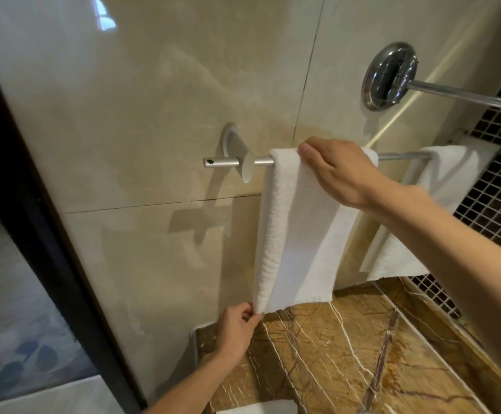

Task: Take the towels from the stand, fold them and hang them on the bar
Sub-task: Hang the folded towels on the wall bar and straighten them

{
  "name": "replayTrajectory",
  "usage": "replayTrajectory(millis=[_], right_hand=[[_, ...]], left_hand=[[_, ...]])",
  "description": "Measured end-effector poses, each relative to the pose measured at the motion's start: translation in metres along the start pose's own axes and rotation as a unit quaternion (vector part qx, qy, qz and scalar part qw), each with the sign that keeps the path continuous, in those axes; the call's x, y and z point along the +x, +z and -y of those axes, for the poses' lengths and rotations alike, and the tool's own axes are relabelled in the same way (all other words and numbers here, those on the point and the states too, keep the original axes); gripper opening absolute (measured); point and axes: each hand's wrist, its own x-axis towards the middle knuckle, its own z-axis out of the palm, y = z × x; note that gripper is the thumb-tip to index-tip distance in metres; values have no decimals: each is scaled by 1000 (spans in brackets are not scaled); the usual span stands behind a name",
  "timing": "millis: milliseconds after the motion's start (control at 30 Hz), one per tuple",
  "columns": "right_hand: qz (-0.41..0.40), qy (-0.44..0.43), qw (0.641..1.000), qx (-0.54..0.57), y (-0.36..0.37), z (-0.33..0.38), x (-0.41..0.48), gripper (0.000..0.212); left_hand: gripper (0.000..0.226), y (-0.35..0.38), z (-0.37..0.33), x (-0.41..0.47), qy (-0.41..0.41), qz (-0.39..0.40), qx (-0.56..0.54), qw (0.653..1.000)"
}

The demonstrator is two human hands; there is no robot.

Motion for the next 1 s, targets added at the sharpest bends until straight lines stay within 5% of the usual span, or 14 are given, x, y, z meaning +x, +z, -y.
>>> replayTrajectory(millis=[467, 1000], right_hand=[[-59, -48, 993, -91, -6, 2, -12, 41], [-42, -26, 998, -30, -13, -33, -22, 36]], left_hand=[[11, 8, 0, 7, -11, 1, -5, 1000], [14, 32, -9, 36, 1, -26, 10, 1000]])
